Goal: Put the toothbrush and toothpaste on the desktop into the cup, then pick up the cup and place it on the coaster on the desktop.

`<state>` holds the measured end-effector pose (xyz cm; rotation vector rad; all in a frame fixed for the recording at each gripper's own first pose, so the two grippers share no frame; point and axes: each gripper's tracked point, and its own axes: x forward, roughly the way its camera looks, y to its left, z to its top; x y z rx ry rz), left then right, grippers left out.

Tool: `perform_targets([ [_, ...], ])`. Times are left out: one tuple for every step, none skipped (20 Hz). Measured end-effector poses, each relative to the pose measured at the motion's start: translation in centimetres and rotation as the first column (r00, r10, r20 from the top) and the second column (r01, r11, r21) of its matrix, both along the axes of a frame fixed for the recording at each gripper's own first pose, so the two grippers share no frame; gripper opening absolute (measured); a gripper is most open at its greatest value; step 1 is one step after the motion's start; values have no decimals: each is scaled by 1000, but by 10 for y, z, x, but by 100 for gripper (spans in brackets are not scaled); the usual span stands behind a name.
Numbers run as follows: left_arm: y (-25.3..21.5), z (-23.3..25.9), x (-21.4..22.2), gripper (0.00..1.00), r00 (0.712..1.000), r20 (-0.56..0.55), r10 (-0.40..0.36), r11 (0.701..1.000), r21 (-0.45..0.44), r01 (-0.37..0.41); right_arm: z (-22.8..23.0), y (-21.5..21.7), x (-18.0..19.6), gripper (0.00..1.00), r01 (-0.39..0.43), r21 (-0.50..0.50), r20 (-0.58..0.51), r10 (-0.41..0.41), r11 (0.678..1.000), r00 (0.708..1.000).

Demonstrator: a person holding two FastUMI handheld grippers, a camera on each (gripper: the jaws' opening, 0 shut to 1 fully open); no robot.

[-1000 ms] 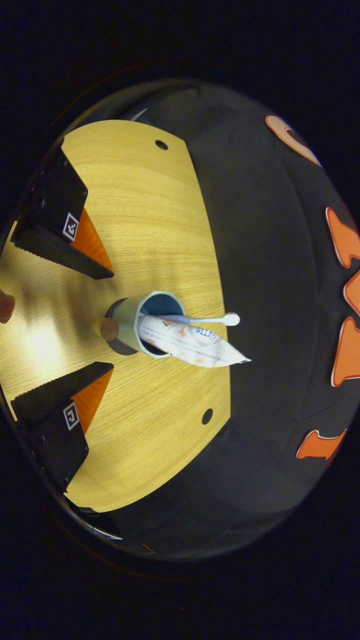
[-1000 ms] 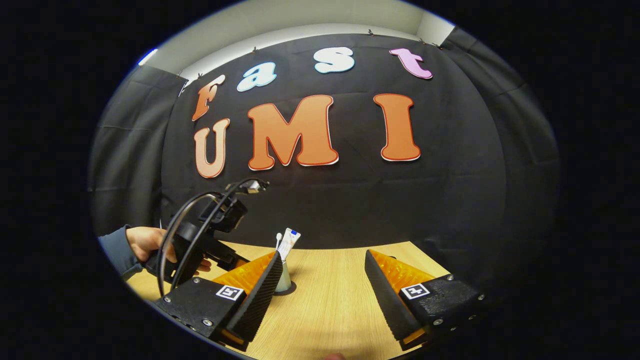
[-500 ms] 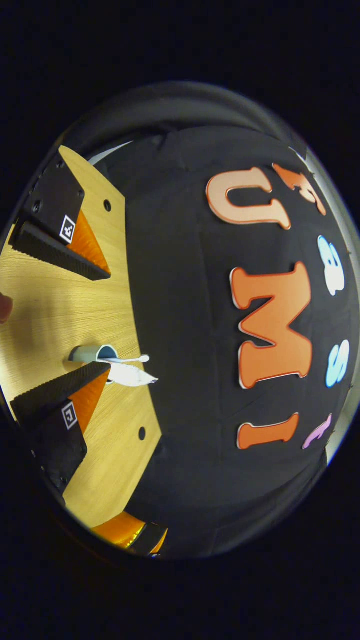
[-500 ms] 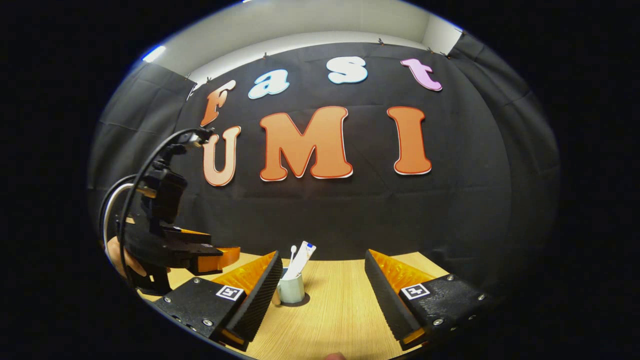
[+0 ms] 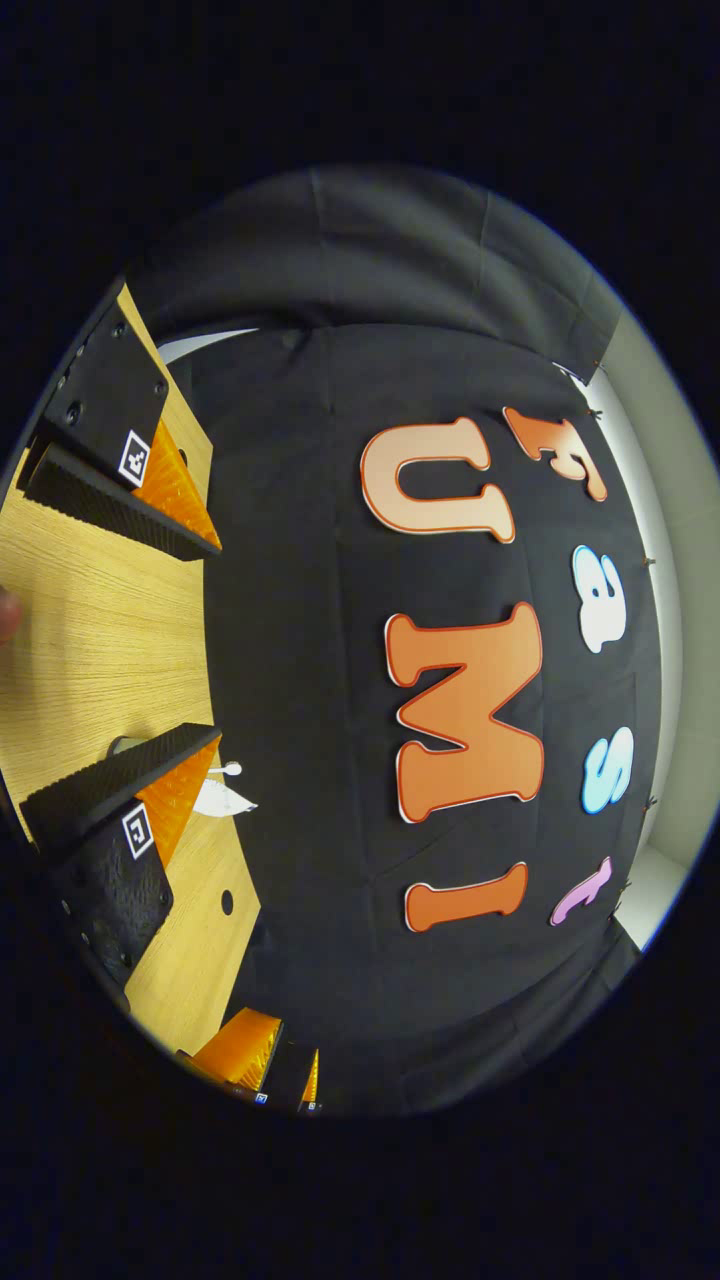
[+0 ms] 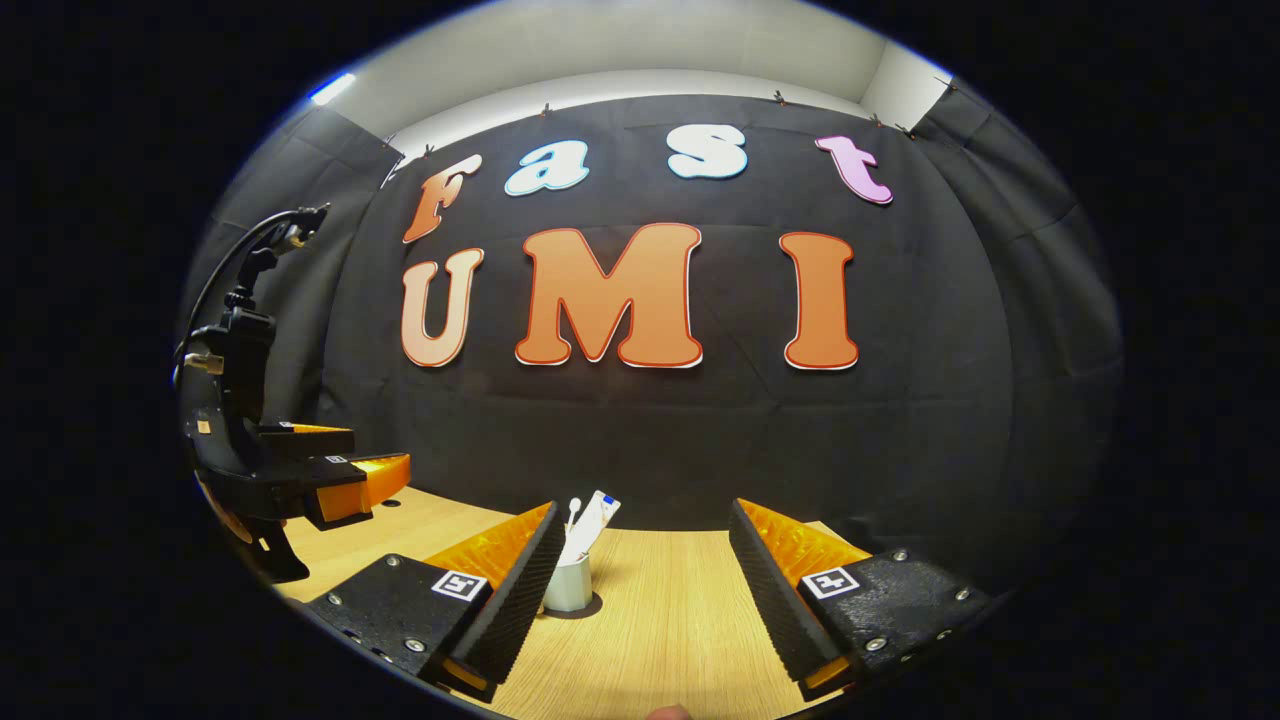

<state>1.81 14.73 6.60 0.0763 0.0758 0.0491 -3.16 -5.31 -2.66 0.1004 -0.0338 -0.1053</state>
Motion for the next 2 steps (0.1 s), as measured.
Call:
perform_targets([
  [6,3,-1,98,1000,28,7,1000,5,-7,1,-1,0,99,-1,-2,7,1,1000,1000],
  [11,10,-5,98,998,61,9,1000,6,-10,3,-1,0,98,-2,-3,17,2,1000,1000],
])
